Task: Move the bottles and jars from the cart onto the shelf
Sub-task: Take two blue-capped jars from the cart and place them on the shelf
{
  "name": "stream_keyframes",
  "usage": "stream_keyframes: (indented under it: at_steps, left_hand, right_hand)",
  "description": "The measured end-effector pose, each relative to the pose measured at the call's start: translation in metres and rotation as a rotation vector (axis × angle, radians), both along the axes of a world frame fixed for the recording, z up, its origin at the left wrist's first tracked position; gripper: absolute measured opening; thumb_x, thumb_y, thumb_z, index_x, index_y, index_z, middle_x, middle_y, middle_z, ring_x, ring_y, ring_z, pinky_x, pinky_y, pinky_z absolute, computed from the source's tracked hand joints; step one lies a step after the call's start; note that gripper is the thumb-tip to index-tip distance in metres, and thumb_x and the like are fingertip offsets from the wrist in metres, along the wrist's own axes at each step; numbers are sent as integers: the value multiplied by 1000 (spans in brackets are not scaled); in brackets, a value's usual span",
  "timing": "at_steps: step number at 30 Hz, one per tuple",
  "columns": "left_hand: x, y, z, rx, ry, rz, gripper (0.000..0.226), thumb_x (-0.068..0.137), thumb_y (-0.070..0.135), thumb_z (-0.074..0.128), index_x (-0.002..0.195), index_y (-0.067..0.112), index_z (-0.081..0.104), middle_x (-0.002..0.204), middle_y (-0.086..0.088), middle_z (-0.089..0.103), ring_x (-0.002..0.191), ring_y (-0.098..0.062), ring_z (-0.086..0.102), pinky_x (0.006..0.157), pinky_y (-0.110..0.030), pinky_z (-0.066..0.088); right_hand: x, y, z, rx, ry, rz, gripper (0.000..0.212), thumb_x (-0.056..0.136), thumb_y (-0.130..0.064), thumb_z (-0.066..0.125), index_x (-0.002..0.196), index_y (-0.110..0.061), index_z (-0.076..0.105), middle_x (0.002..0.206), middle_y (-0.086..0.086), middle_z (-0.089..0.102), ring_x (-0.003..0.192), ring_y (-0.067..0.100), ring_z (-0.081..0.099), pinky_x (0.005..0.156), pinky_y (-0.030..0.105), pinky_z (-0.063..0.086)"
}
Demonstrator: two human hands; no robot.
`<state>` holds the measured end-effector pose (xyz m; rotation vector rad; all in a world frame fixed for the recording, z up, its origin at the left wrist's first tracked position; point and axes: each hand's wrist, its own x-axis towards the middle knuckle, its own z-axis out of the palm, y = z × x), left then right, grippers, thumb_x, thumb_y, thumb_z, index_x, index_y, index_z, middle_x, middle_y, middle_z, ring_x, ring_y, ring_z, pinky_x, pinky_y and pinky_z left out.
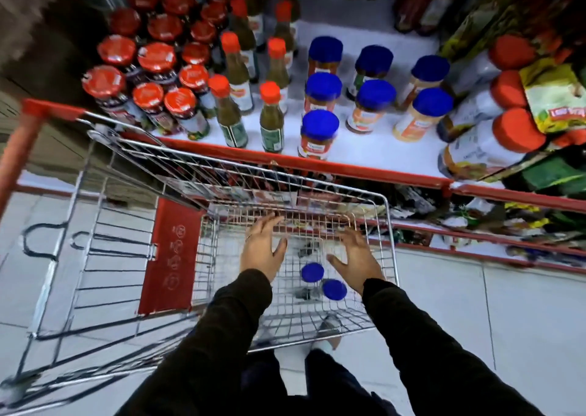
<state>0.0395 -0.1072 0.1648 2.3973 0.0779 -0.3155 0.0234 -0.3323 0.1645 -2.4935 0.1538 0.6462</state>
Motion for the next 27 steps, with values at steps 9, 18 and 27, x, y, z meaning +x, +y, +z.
stream_keyframes:
  at_steps: [9, 18, 27]
  left_hand:
    - [-36, -41, -93, -5, 362, -210, 63, 92, 24, 63, 149, 21, 36, 154, -5, 37, 138, -25, 44, 111, -28, 36]
    - [-31, -84, -157, -2, 451, -87, 55, 81, 12, 70, 133, 14, 52, 128, -11, 62, 115, -31, 62, 95, -29, 49]
    - [-35, -72, -129, -14, 403, 47, 58, 73, 23, 82, 125, 13, 57, 119, -8, 66, 107, -28, 64, 88, -29, 51]
  right_hand:
    - [-35, -32, -100, -62, 394, 192, 83, 77, -31, 85, 148, -18, 43, 150, 9, 39, 137, 32, 47, 109, 39, 46]
    - [-27, -24, -154, -242, 360, 452, 70, 79, -16, 79, 138, -16, 42, 137, 13, 46, 124, 39, 56, 91, 46, 54]
    - [-24, -39, -119, -112, 204, 170, 52, 73, -14, 81, 120, -13, 61, 121, 11, 66, 107, 34, 66, 83, 37, 55]
